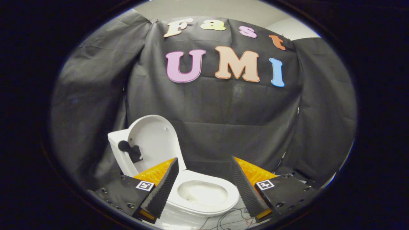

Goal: Open the toilet lid.

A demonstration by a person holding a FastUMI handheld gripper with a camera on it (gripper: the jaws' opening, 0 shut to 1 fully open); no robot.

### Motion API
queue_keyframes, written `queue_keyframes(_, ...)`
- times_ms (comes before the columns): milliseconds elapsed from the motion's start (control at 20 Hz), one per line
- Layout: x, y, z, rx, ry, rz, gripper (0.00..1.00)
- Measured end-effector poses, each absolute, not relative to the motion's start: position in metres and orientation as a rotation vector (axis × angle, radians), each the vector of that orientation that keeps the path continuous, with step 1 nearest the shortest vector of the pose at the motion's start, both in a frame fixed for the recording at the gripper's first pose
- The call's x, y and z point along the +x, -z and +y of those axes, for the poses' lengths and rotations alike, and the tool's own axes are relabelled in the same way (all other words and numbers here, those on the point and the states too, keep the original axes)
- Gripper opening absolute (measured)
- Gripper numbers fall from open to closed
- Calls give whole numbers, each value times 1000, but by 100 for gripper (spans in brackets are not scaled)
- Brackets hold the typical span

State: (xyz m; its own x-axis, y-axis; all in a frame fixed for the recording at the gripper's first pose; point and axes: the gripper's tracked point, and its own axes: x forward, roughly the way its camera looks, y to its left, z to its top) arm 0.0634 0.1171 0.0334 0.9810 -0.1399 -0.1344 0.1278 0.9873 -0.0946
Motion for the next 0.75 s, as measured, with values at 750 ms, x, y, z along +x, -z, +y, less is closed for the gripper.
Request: queue_keyframes(750, 59, 18, 52, 22, 185, 138, 100)
